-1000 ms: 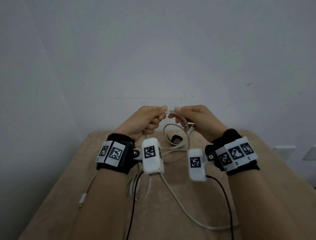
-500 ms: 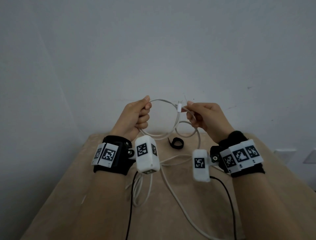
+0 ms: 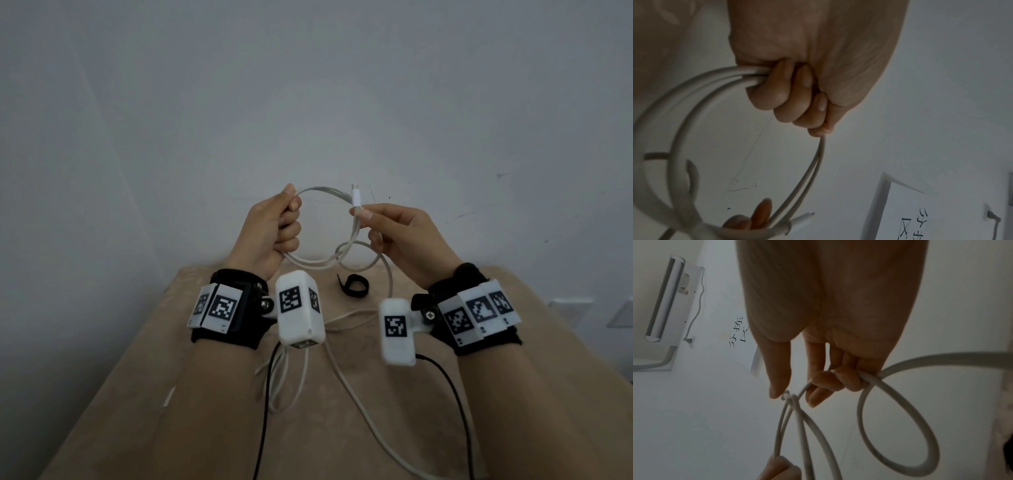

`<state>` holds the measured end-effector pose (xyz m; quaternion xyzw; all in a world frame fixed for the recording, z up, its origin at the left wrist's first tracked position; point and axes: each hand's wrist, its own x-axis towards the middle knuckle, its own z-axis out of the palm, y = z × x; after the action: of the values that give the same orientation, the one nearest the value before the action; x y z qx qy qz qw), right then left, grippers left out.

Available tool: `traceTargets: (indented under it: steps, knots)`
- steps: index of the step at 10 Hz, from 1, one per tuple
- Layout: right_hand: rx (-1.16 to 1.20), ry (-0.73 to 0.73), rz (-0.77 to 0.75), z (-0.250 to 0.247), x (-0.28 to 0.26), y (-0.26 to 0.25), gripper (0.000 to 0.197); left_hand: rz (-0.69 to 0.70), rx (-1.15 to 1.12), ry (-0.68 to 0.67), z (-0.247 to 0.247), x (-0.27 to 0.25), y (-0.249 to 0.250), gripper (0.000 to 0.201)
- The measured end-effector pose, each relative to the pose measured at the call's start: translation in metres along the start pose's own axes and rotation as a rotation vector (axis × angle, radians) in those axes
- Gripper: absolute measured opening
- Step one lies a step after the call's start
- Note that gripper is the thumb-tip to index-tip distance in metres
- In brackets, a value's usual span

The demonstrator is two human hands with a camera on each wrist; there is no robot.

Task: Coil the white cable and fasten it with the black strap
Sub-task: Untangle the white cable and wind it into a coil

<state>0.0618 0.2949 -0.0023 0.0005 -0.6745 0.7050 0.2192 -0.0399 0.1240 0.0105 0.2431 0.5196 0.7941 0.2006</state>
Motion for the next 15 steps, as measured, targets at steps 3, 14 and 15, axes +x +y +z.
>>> traceTargets:
  steps: [3,14,15]
  knots:
    - [-0.083,-0.010,-0.001,0.003,-0.001,0.003,0.011,0.012,-0.023,0.034,0.004,0.001,-0.001,0.036]
    - [0.028,0.061,0.037,0.002,0.000,0.006,0.022,-0.091,-0.316,-0.073,0.012,0.004,-0.008,0.044]
    - [0.024,0.059,0.027,0.002,0.001,0.006,0.021,-0.119,-0.348,-0.083,0.011,0.005,-0.008,0.049]
